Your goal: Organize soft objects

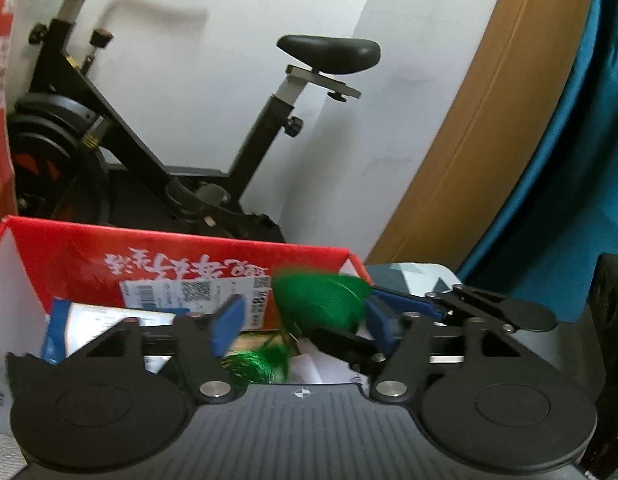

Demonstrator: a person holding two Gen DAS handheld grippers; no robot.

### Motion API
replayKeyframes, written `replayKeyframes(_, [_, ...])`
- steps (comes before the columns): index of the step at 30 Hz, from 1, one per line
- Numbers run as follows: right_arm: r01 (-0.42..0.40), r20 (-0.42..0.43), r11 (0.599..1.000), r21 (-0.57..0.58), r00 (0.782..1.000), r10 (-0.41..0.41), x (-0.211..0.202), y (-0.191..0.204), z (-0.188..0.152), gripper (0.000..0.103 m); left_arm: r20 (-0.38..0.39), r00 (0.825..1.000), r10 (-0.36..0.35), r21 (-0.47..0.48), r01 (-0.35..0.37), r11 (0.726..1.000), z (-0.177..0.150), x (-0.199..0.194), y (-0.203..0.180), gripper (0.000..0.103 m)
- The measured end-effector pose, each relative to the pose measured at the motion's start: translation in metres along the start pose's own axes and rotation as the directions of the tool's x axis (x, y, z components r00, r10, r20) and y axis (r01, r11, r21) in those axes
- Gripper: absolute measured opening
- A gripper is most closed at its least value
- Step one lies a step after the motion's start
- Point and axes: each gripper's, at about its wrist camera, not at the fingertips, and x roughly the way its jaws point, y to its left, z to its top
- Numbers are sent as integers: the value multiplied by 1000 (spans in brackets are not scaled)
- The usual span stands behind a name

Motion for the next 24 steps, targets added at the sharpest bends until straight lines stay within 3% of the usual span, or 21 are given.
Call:
replayKeyframes(5, [23, 8, 1000, 18, 1000, -23, -6, 0, 2, 58, 25, 997, 71, 61, -72, 996, 3, -20, -7, 100])
replayKeyframes(9, [35, 46, 996, 81, 998, -38, -26, -3, 8, 72, 62, 989, 135, 116, -141, 983, 5, -48, -18, 103])
replayKeyframes(14, [46, 92, 983, 179, 994, -63, -56, -10, 17, 102, 124, 960, 249, 161, -268, 950, 9, -82, -32, 103])
replayKeyframes(19, [46, 114, 974, 223, 991, -73, -89, -8, 29, 103, 149, 941, 304, 191, -329, 925, 11, -117, -41, 103])
replayKeyframes(24, [51, 149, 962, 268, 984, -94, -129, 1, 39, 103, 197, 905, 377, 180, -411, 894, 10, -151, -55, 103])
